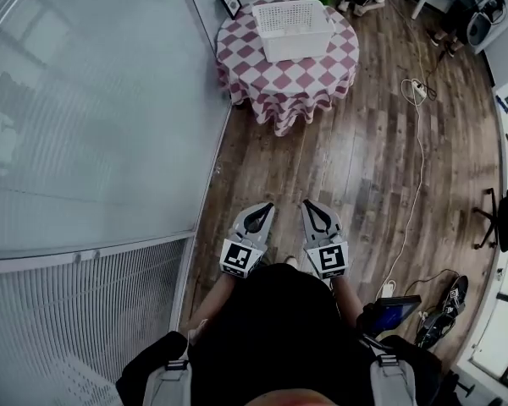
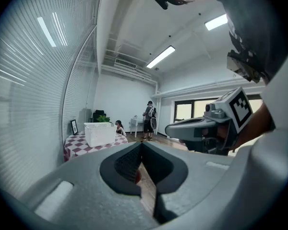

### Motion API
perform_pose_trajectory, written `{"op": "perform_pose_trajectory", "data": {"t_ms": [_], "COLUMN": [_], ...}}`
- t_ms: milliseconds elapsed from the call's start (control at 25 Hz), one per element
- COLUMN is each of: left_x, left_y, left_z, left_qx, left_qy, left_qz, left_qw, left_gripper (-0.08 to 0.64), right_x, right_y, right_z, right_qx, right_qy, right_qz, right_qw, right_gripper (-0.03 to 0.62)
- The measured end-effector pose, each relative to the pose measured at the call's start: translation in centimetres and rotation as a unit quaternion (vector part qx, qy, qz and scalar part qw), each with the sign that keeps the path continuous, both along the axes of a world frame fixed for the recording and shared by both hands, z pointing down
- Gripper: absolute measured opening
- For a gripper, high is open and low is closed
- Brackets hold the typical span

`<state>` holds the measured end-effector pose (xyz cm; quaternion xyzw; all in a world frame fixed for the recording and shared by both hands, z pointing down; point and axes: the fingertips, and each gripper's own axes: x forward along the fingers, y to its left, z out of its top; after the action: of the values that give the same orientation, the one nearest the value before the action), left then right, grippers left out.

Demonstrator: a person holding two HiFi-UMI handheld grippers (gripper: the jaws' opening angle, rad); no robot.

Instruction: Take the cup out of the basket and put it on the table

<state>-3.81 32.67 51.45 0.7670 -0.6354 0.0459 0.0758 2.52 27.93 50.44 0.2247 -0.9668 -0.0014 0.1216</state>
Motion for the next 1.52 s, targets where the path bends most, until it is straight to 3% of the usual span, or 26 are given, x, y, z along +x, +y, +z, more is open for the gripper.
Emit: {"op": "perform_pose_trajectory", "data": {"t_ms": [240,480,960,1280,1520], "left_x": [-7.6,-14.3,-17.1,-19.6,-21.4], "left_y": [-7.2,-11.5,-21.8,-34.9,-47.0], "left_z": [-2.5,-0.5,1.3,1.5,0.5], "left_qx": [0.036,0.023,-0.010,-0.062,-0.095], "left_qy": [0.012,0.037,0.031,0.021,0.020], "left_qz": [0.030,0.034,0.059,0.052,0.035], "left_qw": [0.9988,0.9985,0.9977,0.9965,0.9946], "left_gripper": [0.005,0.005,0.005,0.005,0.005], "right_x": [-8.1,-13.1,-15.1,-16.7,-13.5], "right_y": [-5.4,-8.7,-18.3,-33.1,-45.7], "right_z": [-1.9,-2.1,0.1,0.9,0.0], "right_qx": [0.012,0.011,-0.027,-0.039,-0.043], "right_qy": [0.025,0.044,0.038,-0.006,-0.032], "right_qz": [-0.016,-0.011,0.013,0.008,0.045], "right_qw": [0.999,0.999,0.999,0.999,0.998], "right_gripper": [0.012,0.011,0.011,0.012,0.012]}}
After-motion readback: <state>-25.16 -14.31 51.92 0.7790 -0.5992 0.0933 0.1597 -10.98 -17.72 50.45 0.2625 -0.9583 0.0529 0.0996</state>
